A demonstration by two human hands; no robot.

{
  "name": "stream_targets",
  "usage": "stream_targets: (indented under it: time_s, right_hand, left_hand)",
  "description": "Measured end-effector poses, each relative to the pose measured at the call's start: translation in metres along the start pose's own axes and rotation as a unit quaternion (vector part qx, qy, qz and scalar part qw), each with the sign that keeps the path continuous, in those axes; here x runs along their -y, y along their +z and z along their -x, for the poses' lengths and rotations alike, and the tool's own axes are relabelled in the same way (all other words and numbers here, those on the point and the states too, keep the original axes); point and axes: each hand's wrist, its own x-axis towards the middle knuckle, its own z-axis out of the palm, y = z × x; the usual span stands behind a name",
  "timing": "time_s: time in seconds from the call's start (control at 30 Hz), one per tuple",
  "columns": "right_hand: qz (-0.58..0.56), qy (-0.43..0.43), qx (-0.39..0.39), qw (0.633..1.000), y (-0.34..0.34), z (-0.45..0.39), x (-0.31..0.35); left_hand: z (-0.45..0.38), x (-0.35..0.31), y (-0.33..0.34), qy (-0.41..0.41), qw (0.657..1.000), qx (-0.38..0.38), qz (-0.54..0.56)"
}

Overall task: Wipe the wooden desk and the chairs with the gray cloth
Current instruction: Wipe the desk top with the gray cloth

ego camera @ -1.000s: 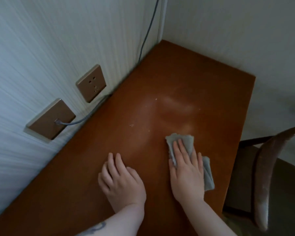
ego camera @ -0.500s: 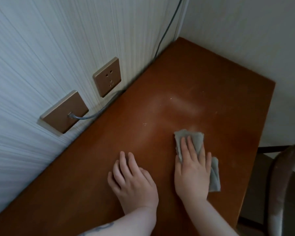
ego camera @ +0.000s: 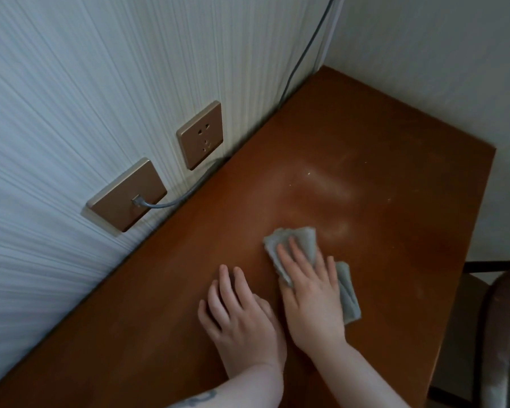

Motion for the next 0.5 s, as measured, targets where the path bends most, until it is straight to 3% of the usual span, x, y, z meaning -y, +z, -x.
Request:
stream_targets:
  time_s: [0.1, 0.17, 0.23, 0.33, 0.4, 0.5]
  right_hand:
    - [-0.039, -0.161, 0.113, 0.98, -0.002, -0.018, 0.018]
    - [-0.024, -0.213, 0.132, 0.968, -0.004, -0.045, 0.019]
    - [0.018, -0.167, 0.091, 0.982, -0.004, -0.062, 0.01]
    - [0.043, -0.02, 0.003, 0.999, -0.005, -0.052, -0.007]
    - [0.052, -0.009, -0.007, 0.999, -0.002, -0.029, -0.013]
    - [0.079, -0.073, 0.011, 0.994, 0.003, 0.008, -0.013]
  left_hand:
    - [0.001, 0.001, 0.001, -0.002, 1.0, 0.012, -0.009]
    - [0.002, -0.001, -0.001, -0.005, 1.0, 0.012, -0.001]
    - [0.003, -0.001, -0.003, -0.008, 1.0, 0.009, 0.01]
    - [0.001, -0.002, -0.01, -0.024, 0.999, 0.022, 0.029]
    - [-0.003, -0.003, -0.016, -0.042, 0.996, 0.027, 0.073]
    - [0.002, 0.018, -0.031, -0.038, 0.98, 0.014, 0.197]
